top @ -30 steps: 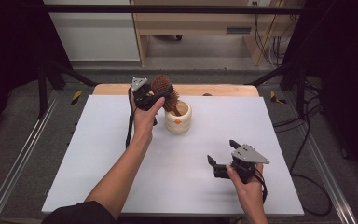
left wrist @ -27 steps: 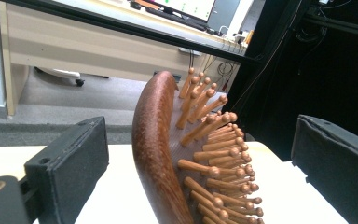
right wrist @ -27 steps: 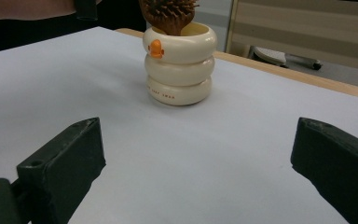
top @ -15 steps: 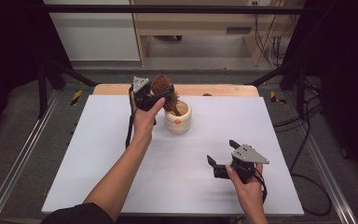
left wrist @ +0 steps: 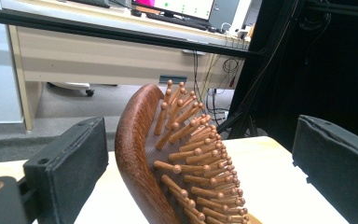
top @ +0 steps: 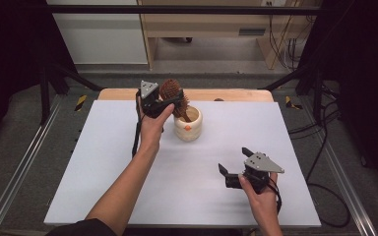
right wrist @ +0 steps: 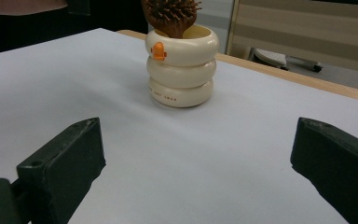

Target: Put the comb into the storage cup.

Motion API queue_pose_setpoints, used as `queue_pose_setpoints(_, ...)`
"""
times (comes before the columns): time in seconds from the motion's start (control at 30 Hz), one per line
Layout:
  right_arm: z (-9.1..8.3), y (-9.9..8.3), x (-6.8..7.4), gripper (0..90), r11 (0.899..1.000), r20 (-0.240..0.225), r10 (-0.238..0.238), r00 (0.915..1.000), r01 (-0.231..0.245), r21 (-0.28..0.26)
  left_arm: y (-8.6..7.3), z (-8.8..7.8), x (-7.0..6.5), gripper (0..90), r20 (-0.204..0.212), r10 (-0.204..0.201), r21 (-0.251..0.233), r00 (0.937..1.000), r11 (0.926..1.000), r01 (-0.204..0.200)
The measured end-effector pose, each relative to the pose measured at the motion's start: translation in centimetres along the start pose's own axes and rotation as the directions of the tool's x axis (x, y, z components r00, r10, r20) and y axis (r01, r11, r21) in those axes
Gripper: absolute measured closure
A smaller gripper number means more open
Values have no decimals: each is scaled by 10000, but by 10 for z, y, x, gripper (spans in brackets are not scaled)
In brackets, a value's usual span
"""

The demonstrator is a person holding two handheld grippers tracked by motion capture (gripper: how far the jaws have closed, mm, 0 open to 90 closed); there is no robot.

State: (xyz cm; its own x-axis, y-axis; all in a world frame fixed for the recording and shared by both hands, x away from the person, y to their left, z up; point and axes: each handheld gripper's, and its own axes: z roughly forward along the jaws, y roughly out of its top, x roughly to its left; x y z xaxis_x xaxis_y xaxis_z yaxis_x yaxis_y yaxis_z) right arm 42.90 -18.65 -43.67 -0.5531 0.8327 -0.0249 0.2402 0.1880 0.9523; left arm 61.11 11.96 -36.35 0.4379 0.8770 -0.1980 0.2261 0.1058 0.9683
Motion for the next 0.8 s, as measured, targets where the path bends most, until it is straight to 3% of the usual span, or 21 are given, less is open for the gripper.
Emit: queue_pose_setpoints(0.8,0,1,1,31,9998,-114,184,9998,-185,-79,4,-21,2,32,-141,389,-18,9991,9992,-389)
